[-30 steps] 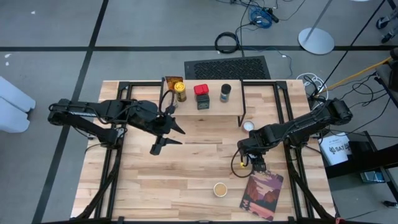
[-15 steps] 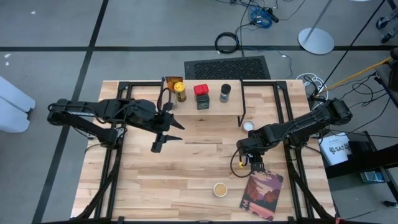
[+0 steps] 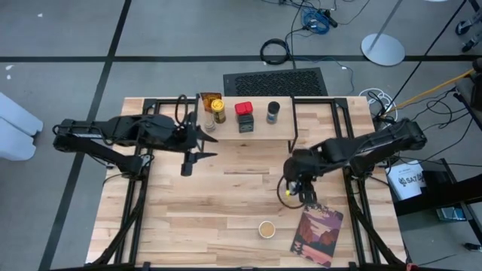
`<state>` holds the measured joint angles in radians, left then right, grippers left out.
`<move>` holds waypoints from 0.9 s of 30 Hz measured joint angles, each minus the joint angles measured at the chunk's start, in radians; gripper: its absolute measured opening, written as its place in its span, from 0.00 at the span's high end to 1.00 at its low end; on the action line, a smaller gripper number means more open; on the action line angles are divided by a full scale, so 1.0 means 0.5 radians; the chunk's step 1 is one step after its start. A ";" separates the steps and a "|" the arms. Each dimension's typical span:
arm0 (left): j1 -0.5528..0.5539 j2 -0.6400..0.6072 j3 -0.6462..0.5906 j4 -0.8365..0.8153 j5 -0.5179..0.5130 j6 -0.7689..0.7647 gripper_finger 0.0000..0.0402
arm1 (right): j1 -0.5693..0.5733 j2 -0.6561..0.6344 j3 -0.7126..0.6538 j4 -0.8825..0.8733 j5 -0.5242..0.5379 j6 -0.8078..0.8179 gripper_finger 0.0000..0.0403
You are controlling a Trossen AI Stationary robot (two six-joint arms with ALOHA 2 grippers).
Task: Shelf spices
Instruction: Put the white spice bottle on the shelf
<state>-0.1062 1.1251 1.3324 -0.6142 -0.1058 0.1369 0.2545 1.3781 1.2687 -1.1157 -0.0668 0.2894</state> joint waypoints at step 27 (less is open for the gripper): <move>0.001 -0.015 0.001 0.060 -0.154 0.016 0.51 | -0.912 0.080 0.914 -0.648 0.192 -1.004 0.52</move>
<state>-0.1059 1.1175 1.3327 -0.5844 -0.1829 0.1450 -0.2015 1.4183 1.7258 -1.4397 0.0294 -0.2128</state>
